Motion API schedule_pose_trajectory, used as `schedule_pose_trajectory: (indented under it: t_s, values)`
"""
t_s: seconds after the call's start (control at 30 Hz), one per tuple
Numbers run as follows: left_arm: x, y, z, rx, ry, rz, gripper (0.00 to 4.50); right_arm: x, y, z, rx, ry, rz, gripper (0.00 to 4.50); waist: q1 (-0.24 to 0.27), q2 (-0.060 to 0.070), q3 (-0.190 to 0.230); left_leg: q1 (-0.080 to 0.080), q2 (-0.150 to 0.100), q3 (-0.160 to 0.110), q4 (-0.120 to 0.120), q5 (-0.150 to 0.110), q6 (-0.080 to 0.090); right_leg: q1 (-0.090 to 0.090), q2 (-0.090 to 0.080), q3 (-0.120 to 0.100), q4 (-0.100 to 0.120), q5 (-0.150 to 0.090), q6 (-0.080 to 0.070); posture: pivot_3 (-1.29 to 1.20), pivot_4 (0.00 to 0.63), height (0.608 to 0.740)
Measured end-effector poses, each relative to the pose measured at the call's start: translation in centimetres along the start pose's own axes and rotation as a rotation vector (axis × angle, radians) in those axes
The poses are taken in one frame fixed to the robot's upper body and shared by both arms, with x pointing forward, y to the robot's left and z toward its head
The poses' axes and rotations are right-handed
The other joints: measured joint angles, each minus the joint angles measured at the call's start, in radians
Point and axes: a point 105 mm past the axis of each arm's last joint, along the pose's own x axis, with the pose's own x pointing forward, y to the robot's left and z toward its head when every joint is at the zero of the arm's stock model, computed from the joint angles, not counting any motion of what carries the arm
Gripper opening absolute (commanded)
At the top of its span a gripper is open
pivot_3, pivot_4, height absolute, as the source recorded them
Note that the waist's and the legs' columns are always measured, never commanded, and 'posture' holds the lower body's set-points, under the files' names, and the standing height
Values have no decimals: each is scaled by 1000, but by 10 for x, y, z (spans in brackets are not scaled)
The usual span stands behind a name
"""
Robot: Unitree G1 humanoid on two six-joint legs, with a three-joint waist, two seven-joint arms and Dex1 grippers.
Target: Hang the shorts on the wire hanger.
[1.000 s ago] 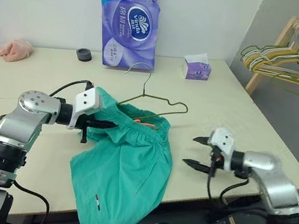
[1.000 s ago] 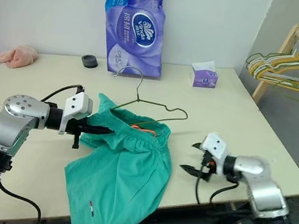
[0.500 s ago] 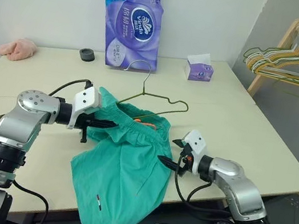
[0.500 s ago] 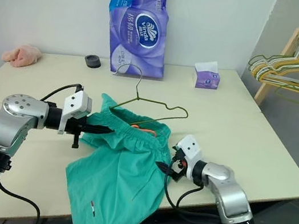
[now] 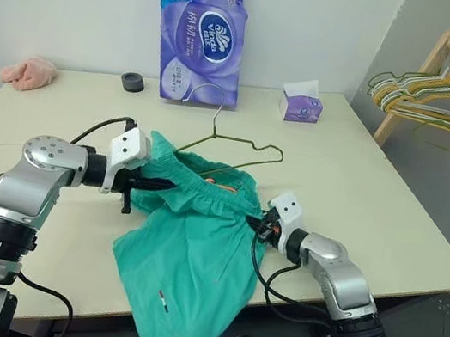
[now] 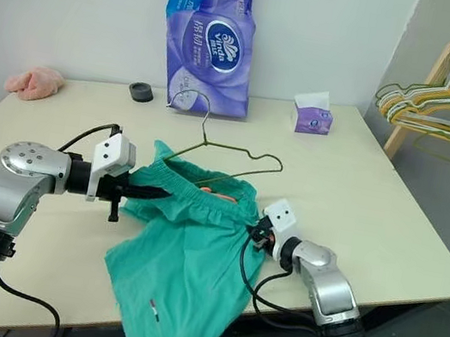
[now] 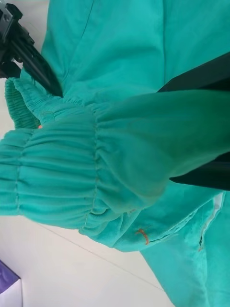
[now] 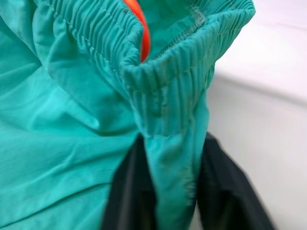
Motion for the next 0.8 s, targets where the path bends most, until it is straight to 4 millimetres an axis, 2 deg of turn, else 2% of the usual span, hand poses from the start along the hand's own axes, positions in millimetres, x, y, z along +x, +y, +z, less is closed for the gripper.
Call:
schedule_pose_trajectory:
  t_s: [0.2, 0.37, 0.47, 0.8]
  values:
    - [-11, -4, 26, -139, -123, -39, 0, -20, -28, 5, 29, -40, -38, 7, 1, 0, 0, 0, 0, 0, 0, 0, 0, 0, 0, -1, 0, 0, 0, -246, 0, 740]
    - [-29, -20, 40, -126, -81, -165, 0, -37, -40, 11, 87, -58, -3, 7, -2, 0, 0, 1, 0, 0, -1, 0, 0, 0, 1, 0, 0, 0, 0, -251, 0, 740]
    - [-34, -29, 34, -126, -43, -209, 0, -40, -40, 10, 117, -45, 32, 7, -3, 1, 0, 2, 1, 0, -1, 0, 0, 0, 2, 0, 0, -1, -1, -252, 0, 740]
    - [-43, -33, 26, -76, 27, -239, 0, -46, -36, 13, 148, -36, 91, 7, -1, 0, 0, 1, 0, 1, -1, 0, 0, 0, 1, 1, 0, -1, -1, -252, 0, 740]
